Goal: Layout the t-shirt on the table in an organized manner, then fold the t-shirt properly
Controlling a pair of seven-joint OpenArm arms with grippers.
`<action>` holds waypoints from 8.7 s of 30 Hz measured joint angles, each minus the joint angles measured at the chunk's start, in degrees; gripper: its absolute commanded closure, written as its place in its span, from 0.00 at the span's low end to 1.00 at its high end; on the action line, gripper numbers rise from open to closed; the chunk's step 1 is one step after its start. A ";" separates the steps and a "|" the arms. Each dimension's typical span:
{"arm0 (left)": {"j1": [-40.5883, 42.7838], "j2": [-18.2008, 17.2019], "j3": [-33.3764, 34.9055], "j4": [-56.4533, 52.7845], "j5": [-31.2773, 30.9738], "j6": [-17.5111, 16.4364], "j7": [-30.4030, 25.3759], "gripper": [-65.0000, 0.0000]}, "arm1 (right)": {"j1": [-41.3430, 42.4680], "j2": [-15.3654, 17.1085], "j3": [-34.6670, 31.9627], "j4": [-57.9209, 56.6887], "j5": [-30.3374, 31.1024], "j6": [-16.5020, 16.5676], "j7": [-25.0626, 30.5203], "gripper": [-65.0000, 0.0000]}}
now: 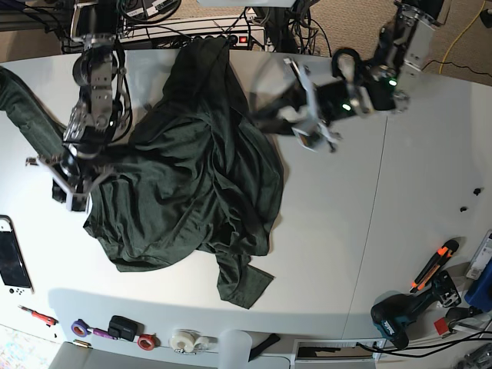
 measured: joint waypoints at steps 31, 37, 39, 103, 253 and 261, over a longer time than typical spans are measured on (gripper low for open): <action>-2.01 0.00 13.42 -0.02 9.92 5.44 -2.99 0.75 | -5.05 4.02 13.09 0.04 -13.00 -3.67 -13.03 0.57; -2.01 0.02 13.49 -0.02 9.92 5.44 -2.89 0.75 | -10.69 8.39 27.15 0.09 -1.95 4.28 -17.57 0.57; -2.08 0.04 13.51 -0.02 9.90 5.44 -2.99 0.75 | -13.27 8.20 32.52 0.07 3.28 8.17 -17.00 0.57; -3.50 2.56 30.51 -7.37 27.45 25.79 -4.61 1.00 | -9.42 9.53 41.66 -28.83 24.09 26.77 -8.81 1.00; -11.50 -1.75 1.14 -7.52 17.31 26.88 -8.92 0.65 | -9.90 -21.62 -16.46 2.25 65.26 51.71 -26.84 0.69; -12.04 -1.90 1.14 -7.52 17.51 29.70 -8.22 0.65 | -9.88 -21.92 -1.22 13.33 64.48 51.74 -25.07 0.69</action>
